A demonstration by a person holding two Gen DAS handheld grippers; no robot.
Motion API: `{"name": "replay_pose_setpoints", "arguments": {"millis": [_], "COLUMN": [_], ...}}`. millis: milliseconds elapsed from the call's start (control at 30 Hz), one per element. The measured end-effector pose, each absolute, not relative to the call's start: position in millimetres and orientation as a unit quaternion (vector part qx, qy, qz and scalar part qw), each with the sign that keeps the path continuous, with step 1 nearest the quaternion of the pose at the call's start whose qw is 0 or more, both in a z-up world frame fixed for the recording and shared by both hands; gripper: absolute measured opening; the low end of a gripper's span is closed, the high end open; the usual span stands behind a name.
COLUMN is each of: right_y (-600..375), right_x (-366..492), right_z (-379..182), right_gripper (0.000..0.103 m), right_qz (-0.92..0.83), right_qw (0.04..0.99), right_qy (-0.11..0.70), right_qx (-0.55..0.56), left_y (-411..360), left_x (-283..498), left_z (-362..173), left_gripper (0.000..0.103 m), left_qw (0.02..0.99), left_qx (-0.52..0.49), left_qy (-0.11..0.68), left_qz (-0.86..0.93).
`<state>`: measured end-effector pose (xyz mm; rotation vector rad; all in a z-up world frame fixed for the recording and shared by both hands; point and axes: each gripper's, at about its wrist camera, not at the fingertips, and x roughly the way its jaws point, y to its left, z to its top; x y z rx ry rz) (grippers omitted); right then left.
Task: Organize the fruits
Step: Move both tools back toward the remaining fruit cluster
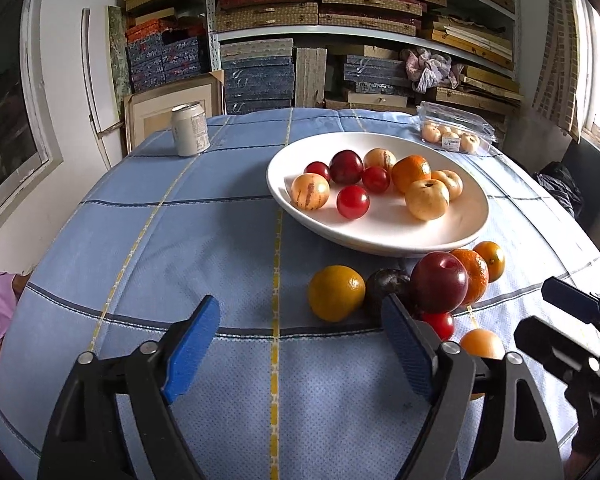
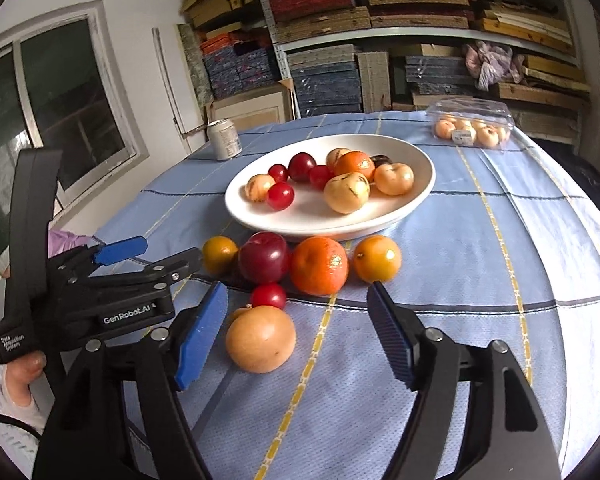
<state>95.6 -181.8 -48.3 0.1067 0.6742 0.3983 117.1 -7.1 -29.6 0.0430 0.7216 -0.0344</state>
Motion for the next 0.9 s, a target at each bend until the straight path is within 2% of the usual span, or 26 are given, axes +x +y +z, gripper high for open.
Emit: {"name": "replay_pose_setpoints", "arguments": {"millis": [100,400,700,900], "right_y": [-183.5,-201.5,-255.2,-256.5], "right_x": [95.1,83.2,97.7,98.3], "right_z": [-47.2,-44.4,-51.2,-51.6], "right_gripper": [0.079,0.092,0.093,0.093], "right_qz": [0.197,0.191,0.120,0.118], "right_qw": [0.922,0.924,0.917,0.918], "right_qy": [0.328,0.320,0.328,0.327], "right_qx": [0.059,0.088,0.192,0.192], "left_y": [-2.3,3.0,-25.9,-59.3], "left_x": [118.1,107.8,88.8,77.4], "left_z": [-30.9,-42.4,-39.3,-34.5], "left_gripper": [0.086,0.086,0.086,0.086], "left_qw": [0.933,0.923,0.920,0.916], "left_qx": [0.009,-0.001,0.033,0.066], "left_qy": [0.358,0.381,0.364,0.344], "left_qz": [-0.020,-0.053,-0.142,-0.193]}}
